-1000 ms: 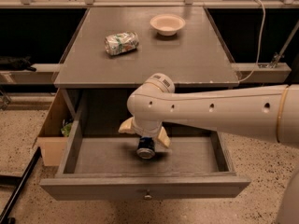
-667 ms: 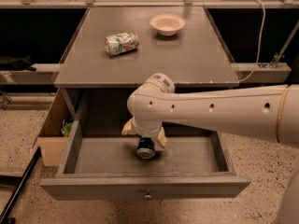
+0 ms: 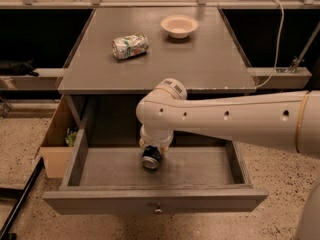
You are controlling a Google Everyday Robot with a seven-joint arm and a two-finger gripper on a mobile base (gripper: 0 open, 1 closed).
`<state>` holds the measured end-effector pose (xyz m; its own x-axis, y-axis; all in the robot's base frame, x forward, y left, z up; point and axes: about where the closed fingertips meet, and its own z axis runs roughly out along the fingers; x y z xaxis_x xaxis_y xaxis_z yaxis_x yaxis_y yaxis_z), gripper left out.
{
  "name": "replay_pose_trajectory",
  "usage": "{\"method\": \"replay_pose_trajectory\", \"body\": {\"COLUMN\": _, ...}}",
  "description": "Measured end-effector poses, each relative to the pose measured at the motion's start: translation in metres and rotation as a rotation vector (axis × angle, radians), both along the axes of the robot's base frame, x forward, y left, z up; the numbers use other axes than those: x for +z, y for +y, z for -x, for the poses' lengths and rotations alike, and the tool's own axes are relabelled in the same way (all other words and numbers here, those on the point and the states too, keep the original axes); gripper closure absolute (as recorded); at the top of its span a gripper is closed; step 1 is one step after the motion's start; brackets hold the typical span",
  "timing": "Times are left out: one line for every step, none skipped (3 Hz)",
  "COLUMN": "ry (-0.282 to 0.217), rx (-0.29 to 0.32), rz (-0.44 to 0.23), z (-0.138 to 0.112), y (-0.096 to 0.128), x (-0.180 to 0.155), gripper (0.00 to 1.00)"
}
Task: Pick pepsi can from top drawer and place on counter
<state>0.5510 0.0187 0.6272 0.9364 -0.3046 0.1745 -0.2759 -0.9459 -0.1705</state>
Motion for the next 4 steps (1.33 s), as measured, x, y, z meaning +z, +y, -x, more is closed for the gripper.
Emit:
{"method": "replay_pose_trajectory", "body": {"ry": 0.0, "rx": 0.0, "rz": 0.0, "z": 0.0, "y": 0.0, "x": 0.0, "gripper": 0.93}}
{"method": "replay_pose_trajectory", "body": {"ry": 0.0, "rx": 0.0, "rz": 0.0, "z": 0.0, "y": 0.0, "x": 0.0, "gripper": 1.0}}
{"method": "replay_pose_trajectory", "body": {"ry": 0.0, "rx": 0.0, "rz": 0.0, "z": 0.0, "y": 0.0, "x": 0.0, "gripper": 1.0}}
{"method": "replay_pose_trajectory", "body": {"ry": -0.009, "rx": -0.01, "rz": 0.015, "z": 0.002, "y": -0.012, "x": 0.019, "gripper": 1.0}}
